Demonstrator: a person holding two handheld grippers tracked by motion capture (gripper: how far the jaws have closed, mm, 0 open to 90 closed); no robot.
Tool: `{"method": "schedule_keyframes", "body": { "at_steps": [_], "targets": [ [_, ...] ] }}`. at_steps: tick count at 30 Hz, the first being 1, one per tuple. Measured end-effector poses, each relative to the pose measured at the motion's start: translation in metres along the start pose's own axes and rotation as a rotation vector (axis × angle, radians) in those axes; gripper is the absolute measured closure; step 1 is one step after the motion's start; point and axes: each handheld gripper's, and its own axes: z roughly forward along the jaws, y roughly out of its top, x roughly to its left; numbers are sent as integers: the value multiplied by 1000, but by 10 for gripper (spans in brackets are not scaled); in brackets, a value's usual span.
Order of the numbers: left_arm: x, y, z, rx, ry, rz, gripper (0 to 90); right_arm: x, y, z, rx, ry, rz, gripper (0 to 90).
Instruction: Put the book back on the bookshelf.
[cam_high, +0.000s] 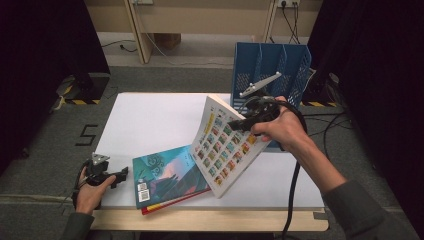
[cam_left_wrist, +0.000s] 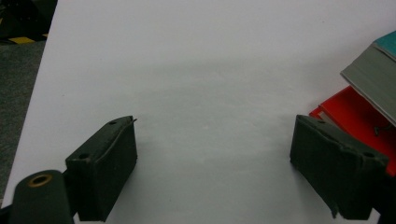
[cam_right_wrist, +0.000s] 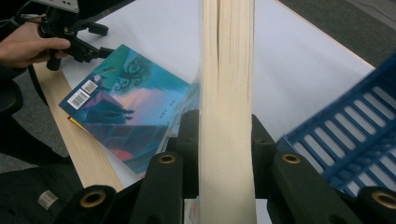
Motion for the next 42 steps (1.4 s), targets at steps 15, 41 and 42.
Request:
{"method": "schedule_keyframes", "body": {
  "at_steps": [15, 41, 42],
  "targets": [
    [0, 0, 0, -3, 1, -2, 130, -9, -16, -17, 138, -160, -33, 737],
    [0, -1, 1, -10, 0, -3, 128, -21, -23, 2, 250, -174, 31, 707],
    [0, -1, 1, -10, 1, -3, 128, -23, -23, 4, 253, -181, 34, 701]
  ]
}}
